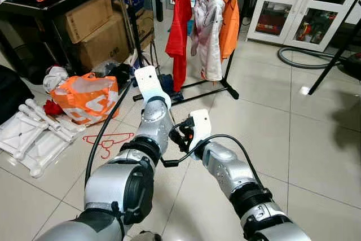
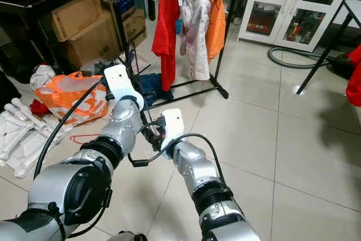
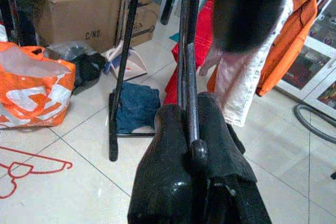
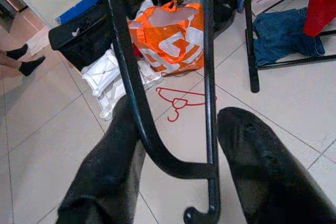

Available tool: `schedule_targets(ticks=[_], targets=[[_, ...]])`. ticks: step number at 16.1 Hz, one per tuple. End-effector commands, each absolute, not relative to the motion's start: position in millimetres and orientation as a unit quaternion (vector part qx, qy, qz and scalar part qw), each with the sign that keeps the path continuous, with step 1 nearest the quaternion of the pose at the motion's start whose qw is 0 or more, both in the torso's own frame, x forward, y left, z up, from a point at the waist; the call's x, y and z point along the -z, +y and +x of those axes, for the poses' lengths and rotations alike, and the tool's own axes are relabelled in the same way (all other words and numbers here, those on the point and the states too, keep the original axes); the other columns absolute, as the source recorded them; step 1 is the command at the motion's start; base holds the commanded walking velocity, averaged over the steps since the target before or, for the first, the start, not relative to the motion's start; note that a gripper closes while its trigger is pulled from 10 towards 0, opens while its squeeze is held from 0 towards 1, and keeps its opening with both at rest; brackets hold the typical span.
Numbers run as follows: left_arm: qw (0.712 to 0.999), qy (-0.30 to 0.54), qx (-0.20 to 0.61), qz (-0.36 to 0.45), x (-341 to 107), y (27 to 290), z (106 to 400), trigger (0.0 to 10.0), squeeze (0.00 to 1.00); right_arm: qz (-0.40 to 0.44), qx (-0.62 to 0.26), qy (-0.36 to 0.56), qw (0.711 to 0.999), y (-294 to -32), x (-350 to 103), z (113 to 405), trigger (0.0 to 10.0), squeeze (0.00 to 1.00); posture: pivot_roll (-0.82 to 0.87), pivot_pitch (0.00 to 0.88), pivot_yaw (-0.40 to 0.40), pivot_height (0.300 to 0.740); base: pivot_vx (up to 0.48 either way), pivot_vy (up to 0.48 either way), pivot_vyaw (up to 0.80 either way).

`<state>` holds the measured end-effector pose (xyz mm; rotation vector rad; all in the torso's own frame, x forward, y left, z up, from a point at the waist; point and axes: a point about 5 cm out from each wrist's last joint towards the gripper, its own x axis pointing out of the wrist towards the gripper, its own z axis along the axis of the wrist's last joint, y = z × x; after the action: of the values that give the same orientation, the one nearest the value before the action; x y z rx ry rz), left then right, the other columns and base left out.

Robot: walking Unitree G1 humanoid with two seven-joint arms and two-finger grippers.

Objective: Hang hanger

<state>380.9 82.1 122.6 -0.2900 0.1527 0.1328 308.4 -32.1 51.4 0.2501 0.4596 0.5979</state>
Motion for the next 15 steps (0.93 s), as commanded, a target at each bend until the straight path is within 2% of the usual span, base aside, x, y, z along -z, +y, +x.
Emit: schedule_targets(ticks=[1,8,15], targets=[[0.985,0.097,-0.055,-0.135,-112.0,79.3,376.2,10.0,0.00,0.128,-0.298,0.195,0.926,-18.0,-69.1,317.4,0.0,0.00,-0.16,0.000,0.022,0.740,0.000,0.000,0.00],[0.984,0.129,-0.009,-0.123,-99.5,75.5,371.2,10.0,0.00,0.120,-0.264,0.201,0.936,-42.3,-56.6,317.8,0.0,0.00,-0.15,0.000,0.011,0.740,0.000,0.000,0.00],[0.984,0.155,0.023,-0.090,-91.9,73.4,368.1,10.0,0.00,0.124,-0.252,0.207,0.937,-50.9,-52.2,317.5,0.0,0.00,-0.15,0.000,0.005,0.740,0.000,0.000,0.00]])
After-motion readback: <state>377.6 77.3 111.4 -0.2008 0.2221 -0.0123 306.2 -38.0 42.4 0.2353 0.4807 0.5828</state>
